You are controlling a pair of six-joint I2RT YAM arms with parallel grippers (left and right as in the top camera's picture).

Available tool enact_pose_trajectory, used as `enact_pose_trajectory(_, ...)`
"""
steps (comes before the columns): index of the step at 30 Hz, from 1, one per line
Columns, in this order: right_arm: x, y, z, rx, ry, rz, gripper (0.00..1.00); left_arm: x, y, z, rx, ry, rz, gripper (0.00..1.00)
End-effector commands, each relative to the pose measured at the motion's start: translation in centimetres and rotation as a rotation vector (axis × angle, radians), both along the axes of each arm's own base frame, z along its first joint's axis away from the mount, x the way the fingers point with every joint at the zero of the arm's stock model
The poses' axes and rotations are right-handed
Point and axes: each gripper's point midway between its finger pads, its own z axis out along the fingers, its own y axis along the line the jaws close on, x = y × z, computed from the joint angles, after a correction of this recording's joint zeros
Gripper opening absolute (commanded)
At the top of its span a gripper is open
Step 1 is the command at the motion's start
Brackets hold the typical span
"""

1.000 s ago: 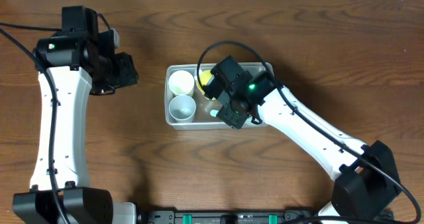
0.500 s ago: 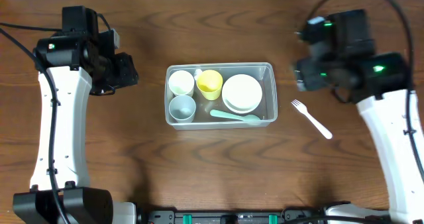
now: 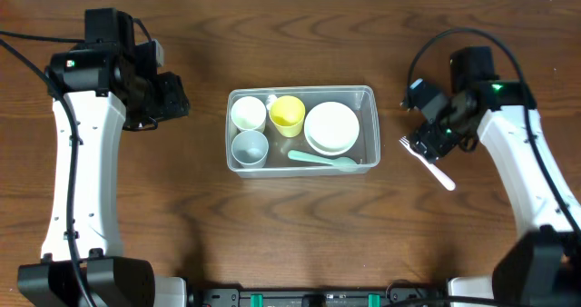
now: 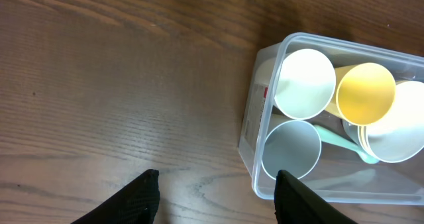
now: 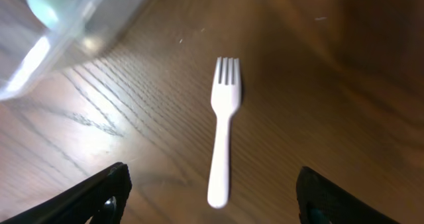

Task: Pack container
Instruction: 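Move the right gripper to the white fork and grasp it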

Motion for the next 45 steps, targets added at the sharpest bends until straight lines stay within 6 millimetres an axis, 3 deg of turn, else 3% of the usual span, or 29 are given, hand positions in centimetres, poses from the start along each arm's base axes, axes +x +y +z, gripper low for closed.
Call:
enact_pose_trajectory(1,-0.3,0.4,-3.1,0.001,0.065,0.1,0.8,-0.2,0.1,-0.4,0.004,0.015,0.007,0.56)
enact_pose_trajectory(7,0.0,0.7,-6.2,0.002,0.129,0.104,0.79,-0.2,0.1,-0.4,0.004,0.015,0.007,0.56)
enact_pose_trajectory(17,-0.6,0.9,-9.6,0.001,0.232,0.094,0.77,-0.2,0.1,-0.4,0.004,0.015,0.007,0.56)
enact_pose_trajectory(21,-0.6,0.8,-10.1,-0.004,0.241,0.083,0.77,-0.2,0.1,-0.4,0.004,0.016,0.007,0.57)
enact_pose_trajectory(26,0.2,-0.7,-10.6,-0.091,0.219,0.001,0.75,-0.2,0.1,-0.4,0.004,0.016,0.006,0.56)
enact_pose_trajectory(40,0.1,-0.7,-12.5,-0.095,0.258,-0.049,0.73,-0.2,0.1,-0.4,0.004,0.016,0.006,0.56)
enact_pose_trajectory(45,0.1,-0.7,-12.6,-0.094,0.259,-0.058,0.69,-0.2,0.1,-0.4,0.004,0.016,0.006,0.56)
